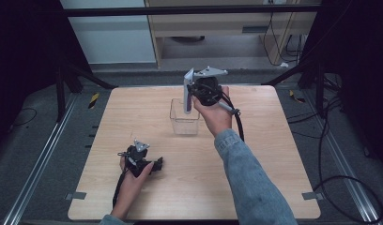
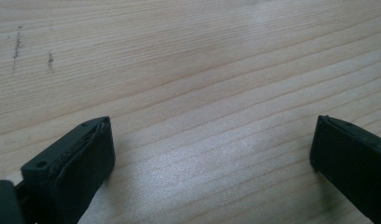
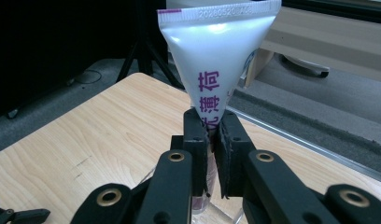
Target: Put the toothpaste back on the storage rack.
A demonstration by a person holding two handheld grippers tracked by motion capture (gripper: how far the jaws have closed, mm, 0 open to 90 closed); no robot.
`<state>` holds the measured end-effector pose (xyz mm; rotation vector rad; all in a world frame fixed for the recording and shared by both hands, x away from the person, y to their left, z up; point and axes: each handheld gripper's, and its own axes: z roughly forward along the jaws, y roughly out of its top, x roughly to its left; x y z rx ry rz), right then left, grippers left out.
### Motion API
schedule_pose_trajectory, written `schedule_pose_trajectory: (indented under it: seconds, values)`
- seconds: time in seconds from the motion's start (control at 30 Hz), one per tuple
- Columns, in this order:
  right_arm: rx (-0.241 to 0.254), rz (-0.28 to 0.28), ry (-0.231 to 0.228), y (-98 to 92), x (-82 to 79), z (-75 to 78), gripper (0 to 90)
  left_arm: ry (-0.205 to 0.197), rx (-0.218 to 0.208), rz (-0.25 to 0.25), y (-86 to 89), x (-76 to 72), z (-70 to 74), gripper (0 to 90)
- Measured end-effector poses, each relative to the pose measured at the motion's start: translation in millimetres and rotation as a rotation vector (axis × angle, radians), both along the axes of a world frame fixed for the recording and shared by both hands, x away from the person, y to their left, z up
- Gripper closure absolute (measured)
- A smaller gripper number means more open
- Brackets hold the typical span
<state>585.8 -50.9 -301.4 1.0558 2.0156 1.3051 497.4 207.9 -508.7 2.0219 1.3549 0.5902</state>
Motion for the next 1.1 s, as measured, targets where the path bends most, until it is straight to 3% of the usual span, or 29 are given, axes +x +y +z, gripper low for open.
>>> schedule_pose_trajectory:
  seconds: [0.27,0.6,1.1]
  values:
    - [-0.027,0.001,0.017,8.5,12.8,-12.7,83.6,-0.001,0.000,-0.002,-0.1,0.5,0.0,0.0]
    - [-0.073,0.004,0.055,16.7,21.7,-39.1,83.6,-0.001,-0.001,-0.002,-0.2,0.5,0.0,0.0]
    - [-0.081,-0.006,0.094,17.2,28.1,-58.8,83.6,-0.001,-0.001,-0.003,-0.2,0.7,-0.1,0.0]
